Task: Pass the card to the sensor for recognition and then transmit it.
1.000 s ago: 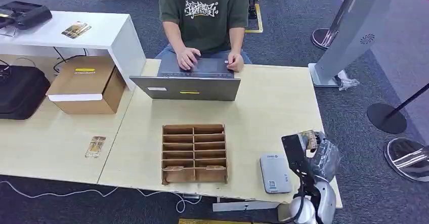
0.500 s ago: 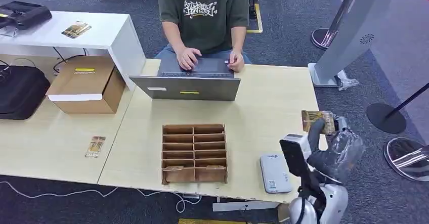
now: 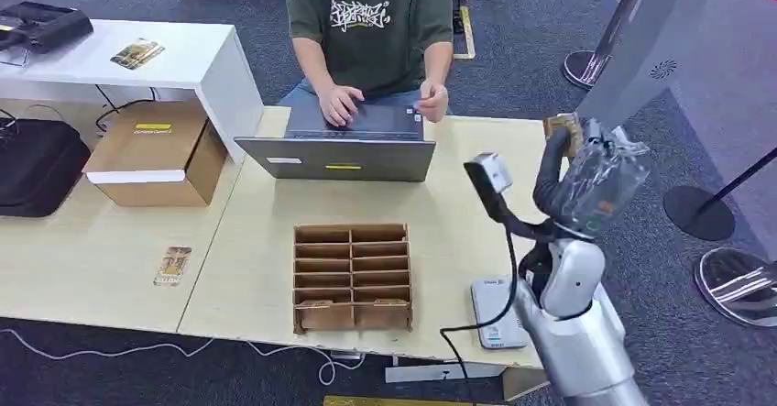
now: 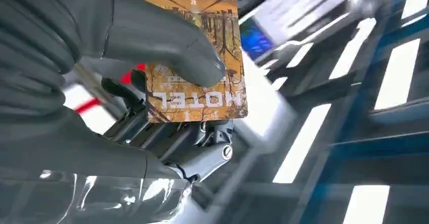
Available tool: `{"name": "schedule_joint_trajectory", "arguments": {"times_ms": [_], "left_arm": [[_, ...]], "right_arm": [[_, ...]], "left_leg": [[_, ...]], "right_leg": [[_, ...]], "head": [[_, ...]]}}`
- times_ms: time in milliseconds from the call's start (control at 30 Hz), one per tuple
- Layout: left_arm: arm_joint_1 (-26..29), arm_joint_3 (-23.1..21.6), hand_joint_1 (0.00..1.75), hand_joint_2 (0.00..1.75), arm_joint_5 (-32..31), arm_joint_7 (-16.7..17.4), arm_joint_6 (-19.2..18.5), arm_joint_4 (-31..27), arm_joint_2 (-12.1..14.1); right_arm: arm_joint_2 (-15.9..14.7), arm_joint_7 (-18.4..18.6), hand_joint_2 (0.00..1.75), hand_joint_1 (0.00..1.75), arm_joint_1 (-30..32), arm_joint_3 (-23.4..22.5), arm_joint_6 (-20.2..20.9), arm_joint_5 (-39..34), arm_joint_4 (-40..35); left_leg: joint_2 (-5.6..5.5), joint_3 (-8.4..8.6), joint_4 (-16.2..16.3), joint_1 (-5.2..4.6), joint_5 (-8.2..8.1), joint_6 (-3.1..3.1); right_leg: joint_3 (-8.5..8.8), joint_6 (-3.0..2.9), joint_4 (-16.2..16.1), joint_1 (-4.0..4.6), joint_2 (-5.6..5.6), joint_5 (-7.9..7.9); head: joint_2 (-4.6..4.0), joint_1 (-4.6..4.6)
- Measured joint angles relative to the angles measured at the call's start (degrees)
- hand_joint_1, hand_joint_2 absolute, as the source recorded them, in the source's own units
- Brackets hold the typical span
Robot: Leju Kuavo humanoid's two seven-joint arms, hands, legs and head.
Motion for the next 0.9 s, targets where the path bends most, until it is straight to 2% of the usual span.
{"name": "schedule_joint_trajectory", "arguments": {"times_ms": [33, 67, 167, 267, 333, 500, 767, 900], "left_arm": [[0.1, 0.0, 0.00, 0.00, 0.4, 0.1, -0.2, 0.0, 0.1], [0.2, 0.0, 0.00, 0.00, 0.7, 0.1, -0.3, 0.0, 0.1], [0.7, 0.2, 0.00, 0.00, 1.8, 0.2, -1.4, 0.0, -0.2], [1.4, 1.0, 0.00, 0.00, 2.2, 0.7, -2.8, 0.0, -0.7], [1.4, 1.3, 0.00, 0.00, 2.2, 0.7, -3.3, 0.0, -0.8], [1.4, 2.3, 0.00, 0.00, 1.8, 1.1, -3.6, 0.0, -0.8], [1.3, 2.5, 0.00, 0.00, -0.4, 1.2, -2.7, 0.0, -0.3], [1.1, 2.4, 0.00, 0.00, -0.8, 1.1, -2.3, 0.8, 0.8]], "right_arm": [[-3.2, 1.4, 1.75, 1.75, -3.4, 6.3, 1.0, 0.0, 1.4], [-5.1, 1.3, 1.75, 1.75, -5.6, 10.0, 1.3, 0.0, 2.4], [-10.2, 1.3, 1.75, 1.75, -11.4, 18.1, 1.2, 0.0, 5.4], [-12.8, 1.3, 1.75, 1.75, -16.7, 24.6, 0.3, 0.0, 10.1], [-13.1, 1.3, 1.75, 1.75, -19.4, 28.0, -0.2, 0.0, 13.3], [-12.2, 1.3, 1.75, 1.75, -25.4, 35.8, -1.8, 0.0, 23.7], [-5.9, 1.2, 1.75, 1.75, -29.5, 44.1, -1.9, 0.0, 37.6], [-2.1, -0.7, 1.75, 1.75, -30.9, 45.7, -1.9, 0.0, 44.0]], "left_leg": [[0.01, 0.06, 0.0, -0.01, 0.00, 0.00], [-0.01, 0.07, 0.0, 0.01, 0.02, 0.01], [-0.34, -0.06, 0.0, 0.01, 0.08, 0.06], [-0.26, -0.08, 0.0, 0.00, 0.07, 0.07], [-0.23, -0.07, 0.0, -0.01, 0.06, 0.07], [-0.31, -0.08, 0.0, 0.02, 0.08, 0.07], [-0.26, -0.05, 0.0, 0.04, 0.09, 0.05], [-0.26, -0.05, 0.0, 0.04, 0.09, 0.05]], "right_leg": [[0.03, 0.00, 0.0, -0.03, 0.02, 0.00], [0.06, 0.00, 0.0, -0.01, -0.02, 0.00], [0.07, 0.01, 0.0, -0.01, -0.34, -0.02], [0.05, 0.03, 0.0, -0.01, -0.22, -0.03], [0.03, 0.03, 0.0, -0.01, -0.19, -0.03], [0.06, 0.03, 0.0, 0.02, -0.31, -0.03], [0.05, 0.02, 0.0, 0.04, -0.23, -0.02], [0.04, 0.01, 0.0, 0.04, -0.26, -0.03]], "head": [[0.00, -0.15], [0.00, -0.09], [0.00, -0.15], [0.00, -0.13], [0.00, -0.13], [0.00, -0.13], [0.00, -0.15], [0.00, -0.11]]}}
